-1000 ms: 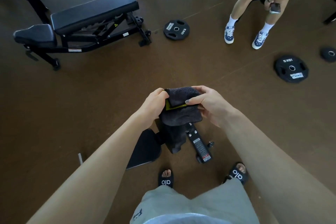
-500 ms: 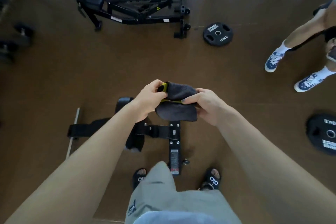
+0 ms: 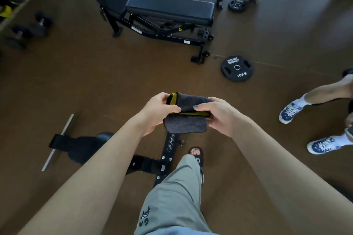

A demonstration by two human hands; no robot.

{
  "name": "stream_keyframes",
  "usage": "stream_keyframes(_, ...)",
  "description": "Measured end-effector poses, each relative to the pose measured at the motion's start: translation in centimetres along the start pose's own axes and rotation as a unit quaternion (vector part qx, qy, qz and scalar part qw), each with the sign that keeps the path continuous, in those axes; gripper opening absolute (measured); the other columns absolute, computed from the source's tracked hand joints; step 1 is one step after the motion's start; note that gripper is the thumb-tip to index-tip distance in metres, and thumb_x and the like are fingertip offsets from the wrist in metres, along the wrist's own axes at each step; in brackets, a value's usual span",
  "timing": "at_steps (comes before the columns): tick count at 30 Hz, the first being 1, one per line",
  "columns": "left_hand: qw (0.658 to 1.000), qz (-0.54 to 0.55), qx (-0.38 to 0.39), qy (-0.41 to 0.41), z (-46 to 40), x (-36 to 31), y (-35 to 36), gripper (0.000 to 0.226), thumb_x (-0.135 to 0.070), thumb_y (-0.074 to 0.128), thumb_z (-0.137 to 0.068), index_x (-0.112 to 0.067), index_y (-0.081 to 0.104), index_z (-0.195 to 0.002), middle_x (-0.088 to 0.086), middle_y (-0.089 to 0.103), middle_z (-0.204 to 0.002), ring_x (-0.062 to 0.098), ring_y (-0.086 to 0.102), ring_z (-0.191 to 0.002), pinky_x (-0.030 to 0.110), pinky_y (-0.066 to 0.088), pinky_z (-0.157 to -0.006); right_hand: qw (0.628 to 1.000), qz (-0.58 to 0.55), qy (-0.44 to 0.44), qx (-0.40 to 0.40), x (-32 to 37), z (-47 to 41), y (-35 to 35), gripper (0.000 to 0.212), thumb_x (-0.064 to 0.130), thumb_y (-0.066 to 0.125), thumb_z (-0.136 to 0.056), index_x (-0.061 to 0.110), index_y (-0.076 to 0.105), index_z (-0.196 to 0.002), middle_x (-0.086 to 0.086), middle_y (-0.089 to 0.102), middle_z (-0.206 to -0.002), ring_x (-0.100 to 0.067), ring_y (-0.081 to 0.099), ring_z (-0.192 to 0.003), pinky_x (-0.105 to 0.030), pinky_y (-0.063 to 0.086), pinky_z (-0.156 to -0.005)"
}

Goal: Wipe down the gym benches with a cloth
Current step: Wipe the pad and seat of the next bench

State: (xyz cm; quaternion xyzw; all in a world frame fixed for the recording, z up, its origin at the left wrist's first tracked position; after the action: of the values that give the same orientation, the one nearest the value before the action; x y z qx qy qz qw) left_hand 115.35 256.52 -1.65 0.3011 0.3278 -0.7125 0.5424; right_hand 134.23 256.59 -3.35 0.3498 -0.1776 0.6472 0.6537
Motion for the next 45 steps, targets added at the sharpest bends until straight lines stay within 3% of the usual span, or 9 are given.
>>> stream_keyframes(3, 1.0, 0.001, 0.031, 0.005, -6.7, -3.9, 0.9, 0.035, 0.0, 0.071, -0.091, -0.018, 0.064, -0.12, 0.007, 0.071, -0.118, 0.025, 0.069, -0.111, 0.045, 0.059, -0.096, 0.999, 0.003, -0.015, -0.038, 4.5, -5.4, -3.4, 0.035, -0.007, 0.072, -0.081, 0.005, 0.064, -0.113, -0.021, 0.067, -0.124, -0.034, 0.066, -0.117, -0.048, 0.058, -0.096)
stream_keyframes(6, 0.998, -0.012, 0.042, 0.033, -14.7, -8.5, 1.2, 0.031, 0.0, 0.069, -0.091, -0.018, 0.064, -0.115, 0.01, 0.071, -0.114, 0.025, 0.07, -0.104, 0.037, 0.059, -0.08, 0.998, 0.003, -0.026, -0.055, 10.0, -11.4, -6.1, 0.036, -0.014, 0.067, -0.083, -0.001, 0.062, -0.116, -0.027, 0.066, -0.124, -0.039, 0.065, -0.117, -0.051, 0.056, -0.097)
stream_keyframes(13, 0.998, -0.041, 0.017, 0.054, -25.9, -19.6, -1.8, 0.016, -0.005, 0.066, -0.095, -0.015, 0.059, -0.107, 0.008, 0.072, -0.1, 0.017, 0.068, -0.088, 0.027, 0.053, -0.069, 0.999, -0.001, -0.028, 0.025, 23.1, -21.2, -6.4, 0.049, -0.019, 0.062, -0.081, -0.004, 0.063, -0.127, -0.022, 0.071, -0.123, -0.035, 0.068, -0.118, -0.048, 0.052, -0.106)
stream_keyframes(19, 1.0, -0.002, 0.01, 0.023, -33.4, -27.2, -4.4, 0.036, -0.013, 0.077, -0.088, -0.023, 0.059, -0.118, 0.006, 0.07, -0.117, 0.024, 0.07, -0.11, 0.045, 0.061, -0.092, 0.999, 0.016, -0.033, 0.027, 33.3, -28.4, -6.6, 0.04, -0.015, 0.064, -0.084, -0.006, 0.065, -0.123, -0.031, 0.066, -0.125, -0.04, 0.067, -0.117, -0.051, 0.05, -0.107)
stream_keyframes(23, 0.997, -0.061, -0.007, 0.04, -38.8, -31.9, -5.3, 0.043, -0.003, 0.078, -0.079, -0.023, 0.057, -0.11, 0.008, 0.068, -0.113, 0.025, 0.067, -0.107, 0.041, 0.061, -0.083, 0.998, -0.005, -0.005, 0.059, 37.2, -34.2, -7.6, 0.043, -0.011, 0.063, -0.086, -0.003, 0.063, -0.128, -0.027, 0.066, -0.129, -0.037, 0.066, -0.12, -0.049, 0.049, -0.11)
stream_keyframes(30, 0.993, -0.098, -0.05, 0.05, -49.2, -39.2, -6.3, 0.038, 0.001, 0.075, -0.082, -0.022, 0.057, -0.105, 0.006, 0.068, -0.108, 0.021, 0.067, -0.103, 0.03, 0.057, -0.076, 0.994, -0.021, 0.05, 0.098, 43.9, -43.6, -9.5, 0.018, -0.009, 0.054, -0.096, 0.004, 0.062, -0.106, -0.011, 0.069, -0.1, -0.019, 0.07, -0.087, -0.029, 0.06, -0.077)
stream_keyframes(35, 0.992, -0.101, -0.061, 0.034, -55.9, -42.3, -8.0, 0.034, 0.002, 0.074, -0.081, -0.019, 0.057, -0.102, 0.008, 0.068, -0.104, 0.026, 0.068, -0.1, 0.04, 0.062, -0.081, 0.994, -0.052, 0.047, 0.088, 48.2, -49.1, -10.4, 0.046, -0.008, 0.06, -0.094, 0.008, 0.056, -0.137, -0.022, 0.065, -0.132, -0.034, 0.065, -0.121, -0.042, 0.06, -0.089)
stream_keyframes(37, 0.992, -0.104, -0.066, 0.035, -58.8, -43.2, -9.0, 0.031, 0.003, 0.073, -0.081, -0.018, 0.057, -0.097, 0.006, 0.067, -0.098, 0.024, 0.067, -0.096, 0.038, 0.061, -0.078, 0.991, -0.054, 0.059, 0.11, 49.6, -51.1, -9.8, 0.051, -0.003, 0.064, -0.095, 0.02, 0.056, -0.139, -0.014, 0.066, -0.134, -0.03, 0.065, -0.123, -0.042, 0.057, -0.092)
stream_keyframes(45, 0.995, -0.098, -0.005, 0.023, -72.8, -44.7, -12.3, 0.035, -0.006, 0.078, -0.084, -0.02, 0.061, -0.111, 0.004, 0.07, -0.107, 0.021, 0.069, -0.104, 0.036, 0.061, -0.086, 0.998, -0.052, 0.02, -0.036, 53.5, -62.2, -11.2, 0.034, 0.004, 0.06, -0.1, 0.011, 0.06, -0.133, -0.017, 0.068, -0.127, -0.029, 0.065, -0.119, -0.036, 0.055, -0.086)
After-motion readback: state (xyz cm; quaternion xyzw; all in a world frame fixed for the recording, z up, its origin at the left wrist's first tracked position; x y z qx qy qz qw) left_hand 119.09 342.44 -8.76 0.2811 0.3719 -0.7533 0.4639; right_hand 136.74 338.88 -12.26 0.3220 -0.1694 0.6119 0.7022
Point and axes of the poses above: each hand's wrist, its own z-axis away from the middle knuckle, its own y-axis out of the palm, x = y × z, the point moved 9 cm from there along -z, towards the middle knuckle
